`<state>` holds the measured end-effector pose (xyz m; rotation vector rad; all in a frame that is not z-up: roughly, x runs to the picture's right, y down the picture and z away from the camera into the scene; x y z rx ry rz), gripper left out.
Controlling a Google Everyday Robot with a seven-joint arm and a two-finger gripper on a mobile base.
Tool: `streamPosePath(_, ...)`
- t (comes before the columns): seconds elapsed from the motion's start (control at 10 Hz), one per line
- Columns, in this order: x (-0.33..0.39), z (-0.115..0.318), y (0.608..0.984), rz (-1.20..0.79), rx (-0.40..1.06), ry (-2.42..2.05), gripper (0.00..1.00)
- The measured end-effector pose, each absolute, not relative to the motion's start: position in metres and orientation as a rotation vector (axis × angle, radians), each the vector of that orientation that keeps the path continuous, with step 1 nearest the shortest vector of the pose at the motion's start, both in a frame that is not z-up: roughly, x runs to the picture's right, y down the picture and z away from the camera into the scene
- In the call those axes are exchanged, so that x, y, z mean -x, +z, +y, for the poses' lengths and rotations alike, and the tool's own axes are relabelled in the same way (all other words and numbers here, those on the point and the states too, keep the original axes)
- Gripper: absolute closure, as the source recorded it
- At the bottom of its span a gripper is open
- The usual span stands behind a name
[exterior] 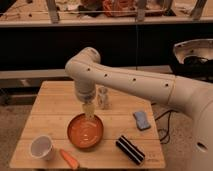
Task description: Move the arm in a circular motion
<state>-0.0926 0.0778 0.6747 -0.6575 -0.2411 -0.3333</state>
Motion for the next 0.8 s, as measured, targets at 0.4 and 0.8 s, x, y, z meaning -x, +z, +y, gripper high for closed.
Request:
streamPosePath(0.4,0.033,0.04,0.69,-0.232,0.563,-0.325,0.2)
streamPosePath(0.8,-0.068,0.022,0.696,-0.245,0.478,-0.273,0.2)
